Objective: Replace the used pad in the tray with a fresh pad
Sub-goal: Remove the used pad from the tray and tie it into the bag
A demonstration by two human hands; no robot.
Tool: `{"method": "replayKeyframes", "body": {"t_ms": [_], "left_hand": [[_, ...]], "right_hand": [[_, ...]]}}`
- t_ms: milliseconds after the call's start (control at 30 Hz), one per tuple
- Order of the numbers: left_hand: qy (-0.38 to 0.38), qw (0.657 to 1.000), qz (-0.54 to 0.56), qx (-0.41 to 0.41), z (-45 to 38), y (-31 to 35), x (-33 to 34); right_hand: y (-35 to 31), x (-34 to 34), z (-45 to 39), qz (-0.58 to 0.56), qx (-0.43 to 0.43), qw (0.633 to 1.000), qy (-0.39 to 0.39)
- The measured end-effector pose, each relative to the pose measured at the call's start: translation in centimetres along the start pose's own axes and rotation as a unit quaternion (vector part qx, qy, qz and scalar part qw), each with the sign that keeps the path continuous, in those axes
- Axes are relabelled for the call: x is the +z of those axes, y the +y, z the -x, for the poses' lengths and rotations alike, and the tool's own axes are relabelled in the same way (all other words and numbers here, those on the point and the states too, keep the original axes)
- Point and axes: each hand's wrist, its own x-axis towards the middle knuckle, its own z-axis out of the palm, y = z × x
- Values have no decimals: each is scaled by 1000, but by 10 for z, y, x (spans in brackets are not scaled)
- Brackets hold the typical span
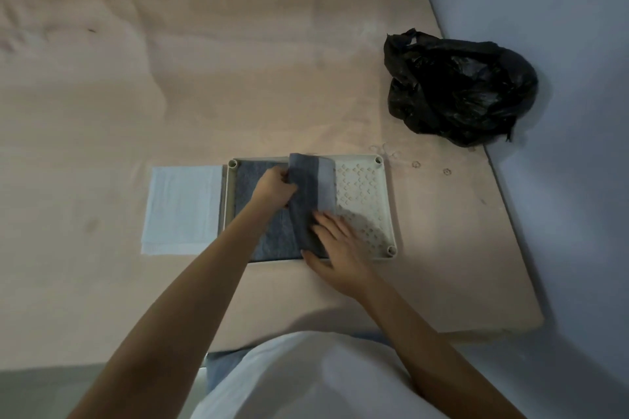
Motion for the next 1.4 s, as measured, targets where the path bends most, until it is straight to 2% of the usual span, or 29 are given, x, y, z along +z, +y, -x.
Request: {"method": "replayKeyframes", "body": {"t_ms": [200, 300, 433, 467, 533, 633, 733, 833, 933, 1200, 1400], "left_hand": [[34, 994, -99, 11, 2, -12, 4], [55, 989, -138, 16, 6, -12, 7], [107, 965, -237, 28, 15, -11, 9], [123, 957, -257, 49, 18, -12, 10], [147, 931, -300, 149, 22, -16, 12], [150, 864, -364, 315, 22, -26, 20], [94, 833, -445, 315, 18, -31, 28], [63, 840, -468, 267, 14, -35, 35], [69, 847, -460, 256, 11, -40, 40], [53, 860, -438, 257, 8, -42, 40], [81, 874, -422, 228, 11, -42, 41]], "right_hand": [[6, 7, -6, 41, -25, 995, -85], [8, 10, -8, 37, -19, 995, -89], [10, 11, -10, 57, -35, 993, -94], [10, 10, -11, 55, -40, 994, -87], [11, 6, -14, 31, -28, 998, -48], [18, -1, -35, 37, 23, 999, 9], [26, -2, -66, 117, 42, 992, -13], [35, 4, -88, 182, 45, 981, -49], [38, 8, -95, 211, 31, 976, -55], [42, 16, -94, 237, 38, 969, -64], [45, 14, -93, 239, 32, 969, -60]]}}
